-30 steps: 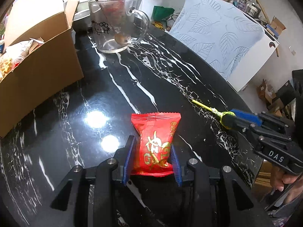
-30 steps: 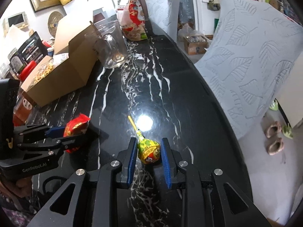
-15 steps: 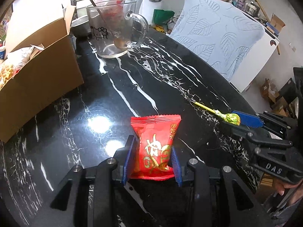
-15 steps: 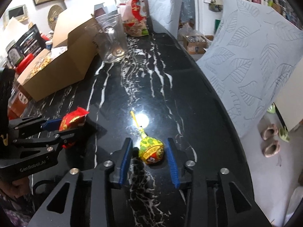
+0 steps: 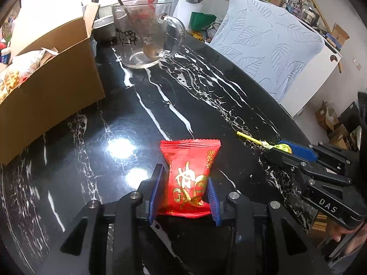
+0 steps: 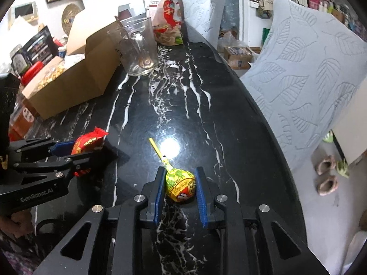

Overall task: Organize snacks
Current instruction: 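Carry the red candy packet and lollipop with both grippers over the box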

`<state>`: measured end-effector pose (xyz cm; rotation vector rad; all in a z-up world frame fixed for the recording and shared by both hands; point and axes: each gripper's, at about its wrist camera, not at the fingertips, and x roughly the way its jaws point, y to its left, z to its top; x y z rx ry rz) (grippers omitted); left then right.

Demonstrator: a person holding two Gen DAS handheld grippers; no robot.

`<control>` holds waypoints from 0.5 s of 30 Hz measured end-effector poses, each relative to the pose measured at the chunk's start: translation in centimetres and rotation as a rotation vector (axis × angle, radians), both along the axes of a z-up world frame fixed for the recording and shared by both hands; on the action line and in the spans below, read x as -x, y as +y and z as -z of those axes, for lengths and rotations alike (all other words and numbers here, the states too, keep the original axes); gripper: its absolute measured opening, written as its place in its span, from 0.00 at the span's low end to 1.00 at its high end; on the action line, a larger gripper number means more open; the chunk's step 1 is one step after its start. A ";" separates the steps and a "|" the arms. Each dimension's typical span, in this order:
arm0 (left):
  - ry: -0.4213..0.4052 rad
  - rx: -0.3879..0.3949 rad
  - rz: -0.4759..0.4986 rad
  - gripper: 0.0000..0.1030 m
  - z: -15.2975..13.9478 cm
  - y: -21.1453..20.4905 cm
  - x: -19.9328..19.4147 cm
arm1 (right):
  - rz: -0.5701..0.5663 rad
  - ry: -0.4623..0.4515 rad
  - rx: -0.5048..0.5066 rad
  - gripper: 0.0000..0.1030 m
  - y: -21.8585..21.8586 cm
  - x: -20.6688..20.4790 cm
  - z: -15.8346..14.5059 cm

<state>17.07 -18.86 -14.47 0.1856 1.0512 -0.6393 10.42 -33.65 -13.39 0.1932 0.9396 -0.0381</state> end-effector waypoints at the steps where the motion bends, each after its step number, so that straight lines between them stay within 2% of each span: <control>1: 0.009 0.006 0.000 0.33 0.0 0.1 0.0 | 0.007 -0.002 -0.014 0.24 -0.1 0.1 0.0; 5: 0.055 0.046 -0.002 0.30 -0.4 0.6 0.5 | 0.021 -0.003 -0.064 0.24 -0.3 0.6 0.0; 15: 0.021 0.088 -0.055 0.29 -1.9 3.2 2.9 | -0.049 -0.024 -0.104 0.24 2.3 1.2 -0.8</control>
